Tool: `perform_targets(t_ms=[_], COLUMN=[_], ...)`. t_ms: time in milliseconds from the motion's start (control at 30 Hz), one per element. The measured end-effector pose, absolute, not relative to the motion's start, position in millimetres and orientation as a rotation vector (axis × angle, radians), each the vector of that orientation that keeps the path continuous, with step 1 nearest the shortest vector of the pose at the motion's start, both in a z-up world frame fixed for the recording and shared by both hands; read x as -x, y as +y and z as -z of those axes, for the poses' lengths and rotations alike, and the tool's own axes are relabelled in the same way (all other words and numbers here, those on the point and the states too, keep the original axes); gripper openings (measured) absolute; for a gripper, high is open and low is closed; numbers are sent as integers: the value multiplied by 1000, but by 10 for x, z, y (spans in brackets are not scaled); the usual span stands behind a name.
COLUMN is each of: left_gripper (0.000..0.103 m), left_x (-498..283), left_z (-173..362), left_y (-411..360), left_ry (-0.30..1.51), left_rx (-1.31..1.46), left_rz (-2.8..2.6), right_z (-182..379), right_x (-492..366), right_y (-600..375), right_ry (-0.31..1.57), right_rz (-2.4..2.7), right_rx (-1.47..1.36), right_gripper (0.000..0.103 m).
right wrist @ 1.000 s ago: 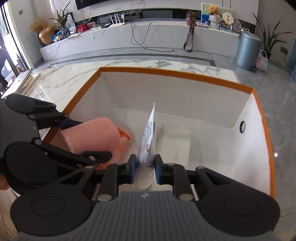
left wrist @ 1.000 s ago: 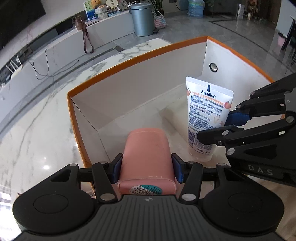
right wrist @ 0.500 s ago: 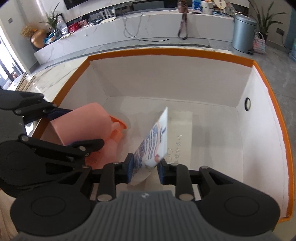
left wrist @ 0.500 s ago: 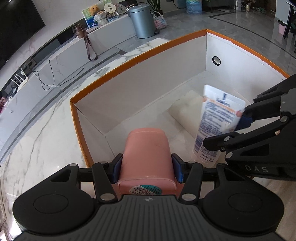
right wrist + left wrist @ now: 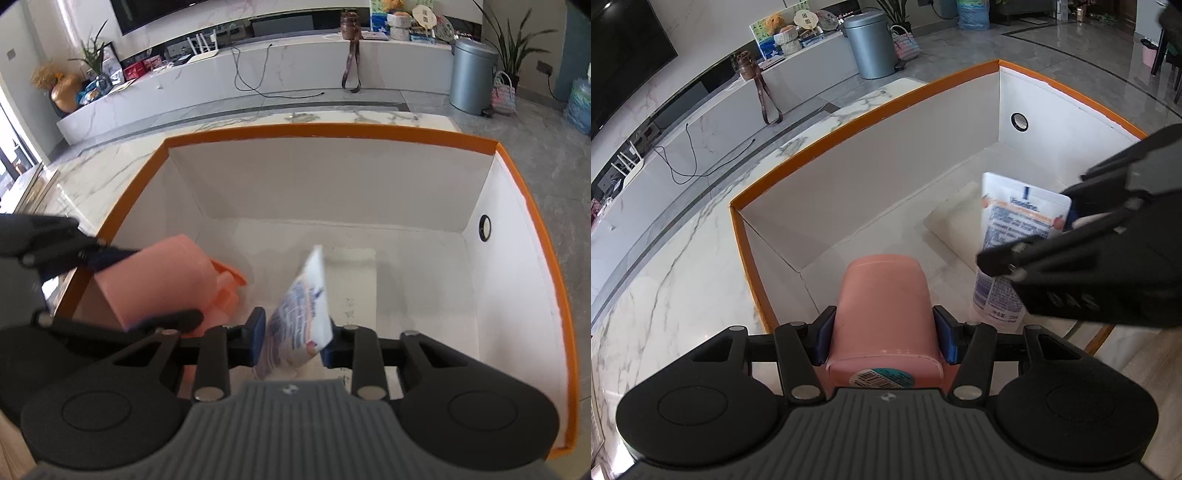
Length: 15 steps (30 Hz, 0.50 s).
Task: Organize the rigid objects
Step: 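Lift both held items over the orange box and lower them inside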
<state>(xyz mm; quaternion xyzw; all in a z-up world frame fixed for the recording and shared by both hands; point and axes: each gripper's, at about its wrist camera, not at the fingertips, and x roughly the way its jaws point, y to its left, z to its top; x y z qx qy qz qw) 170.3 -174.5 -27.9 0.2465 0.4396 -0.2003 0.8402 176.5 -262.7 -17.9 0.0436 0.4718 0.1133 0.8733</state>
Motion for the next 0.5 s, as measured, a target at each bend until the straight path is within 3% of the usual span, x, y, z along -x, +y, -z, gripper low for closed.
perform_targets(t_ms=[500], left_gripper=[62], left_x=[-1746], left_z=[290], left_y=[-1737], left_ry=[919], left_rx=[-544], left_rz=[425], right_z=[58], right_x=[-1990], right_y=[-2710], right_ry=[934], right_rz=[-206], right_rx=[-235], right_gripper=[34])
